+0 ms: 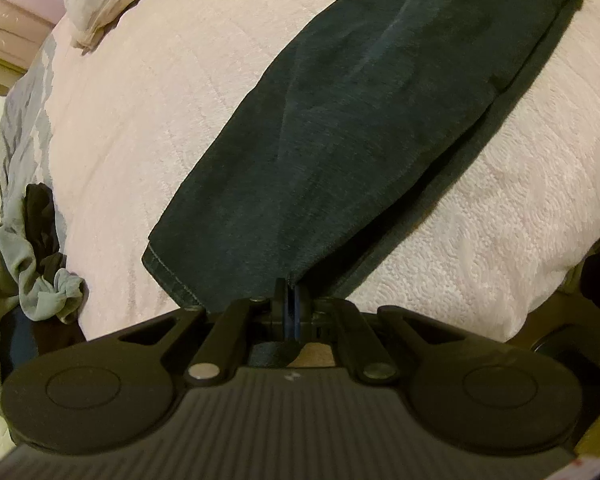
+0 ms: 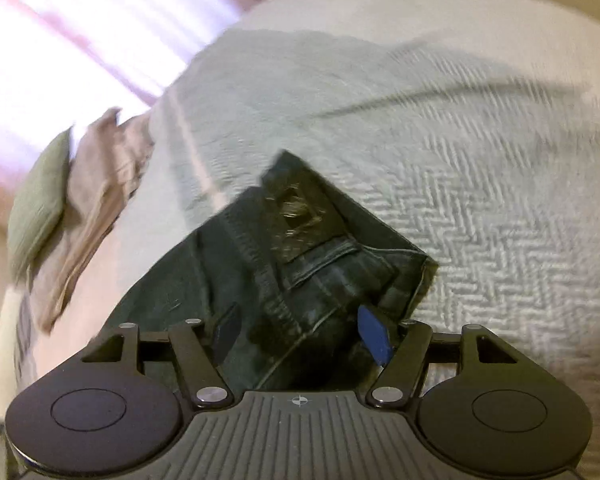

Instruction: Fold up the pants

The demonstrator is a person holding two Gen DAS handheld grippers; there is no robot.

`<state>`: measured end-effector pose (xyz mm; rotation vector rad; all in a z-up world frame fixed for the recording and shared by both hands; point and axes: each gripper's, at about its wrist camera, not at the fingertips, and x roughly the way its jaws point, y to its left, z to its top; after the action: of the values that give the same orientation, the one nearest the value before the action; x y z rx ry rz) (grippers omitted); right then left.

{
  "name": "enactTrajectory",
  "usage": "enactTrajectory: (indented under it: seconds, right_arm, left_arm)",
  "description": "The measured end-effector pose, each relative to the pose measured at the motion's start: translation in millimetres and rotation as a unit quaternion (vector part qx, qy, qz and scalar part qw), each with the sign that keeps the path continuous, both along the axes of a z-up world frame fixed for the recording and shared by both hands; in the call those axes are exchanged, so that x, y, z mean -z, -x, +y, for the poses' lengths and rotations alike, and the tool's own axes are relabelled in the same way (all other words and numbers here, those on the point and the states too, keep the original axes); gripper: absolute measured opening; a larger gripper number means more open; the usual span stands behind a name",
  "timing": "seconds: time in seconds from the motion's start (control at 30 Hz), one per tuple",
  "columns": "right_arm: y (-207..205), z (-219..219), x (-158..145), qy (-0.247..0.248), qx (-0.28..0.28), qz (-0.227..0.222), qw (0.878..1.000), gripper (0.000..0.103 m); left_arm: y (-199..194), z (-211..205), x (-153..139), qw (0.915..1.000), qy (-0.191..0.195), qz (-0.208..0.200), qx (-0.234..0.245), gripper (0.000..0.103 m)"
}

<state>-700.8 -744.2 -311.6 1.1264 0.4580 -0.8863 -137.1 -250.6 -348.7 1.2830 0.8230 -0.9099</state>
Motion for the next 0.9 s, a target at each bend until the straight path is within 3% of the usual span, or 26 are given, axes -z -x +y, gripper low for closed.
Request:
enactTrajectory:
  seconds: [0.03, 0.07, 0.13, 0.17, 0.3, 0.37, 0.4, 0.43, 0.47, 0.57, 0.7, 0.9]
  right_arm:
    - [1.5, -6.7, 7.3, -0.020, 0.017, -0.005, 1.000, 0.061]
    - [2.4, -10.6, 14.3, -0.040, 0.033, -0.014, 0.999, 0.040]
    - [8.3, -13.4, 11.6, -0.050, 0.063, -0.014, 0.997, 0.010]
    - [11.0, -14.0, 2.8, -0.034, 0.066, -0.017, 0.997, 0.009]
    - [1.8, -4.5, -33.8, 0.079, 0.007, 0.048, 0.996, 0.009]
    - [-6.7, -9.9, -10.9, 0.064, -0.018, 0.088, 0.994, 0.013]
    - [-5.5, -14.2, 0.9, 0.036, -0.011, 0.103, 0.994, 0.018]
    - [-4.5, -18.4, 8.8, 0.014, 0.006, 0.120, 0.993, 0.037]
    - [-2.6, -19.5, 8.9, 0.009, 0.021, 0.129, 0.991, 0.048]
    - [-12.5, -11.8, -14.1, 0.045, 0.012, 0.165, 0.985, 0.048]
    - [-51.1, 8.6, -50.5, 0.105, -0.052, 0.195, 0.974, 0.048]
    - [-148.9, 50.9, -71.9, 0.122, -0.178, 0.162, 0.963, 0.049]
  left_arm:
    - [1.0, -2.2, 0.0, 1.0000, -0.003, -0.001, -0.002, 0.001]
    - [1.6, -4.0, -0.1, 1.0000, -0.005, -0.003, -0.004, 0.001]
    - [0.9, -7.2, -2.0, 0.9999, -0.007, -0.004, -0.011, 0.001]
    - [0.2, -8.4, -4.0, 0.9999, -0.007, -0.006, -0.013, 0.001]
    - [0.2, -10.9, -11.7, 0.9998, -0.003, -0.006, -0.021, 0.001]
    - [0.7, -11.9, -6.3, 0.9997, -0.012, -0.004, -0.022, 0.001]
    - [0.9, -12.6, -3.4, 0.9996, -0.018, -0.002, -0.023, 0.001]
    - [1.2, -13.2, -1.0, 0.9995, -0.022, 0.000, -0.023, 0.001]
    - [1.6, -13.6, 0.2, 0.9994, -0.027, 0.000, -0.023, 0.001]
    - [1.1, -13.7, -5.2, 0.9994, -0.025, -0.005, -0.024, 0.001]
    - [-2.1, -7.9, -17.3, 0.9996, -0.010, -0.007, -0.025, 0.002]
    - [-10.9, 24.6, -29.4, 0.9978, 0.009, 0.010, -0.064, 0.006]
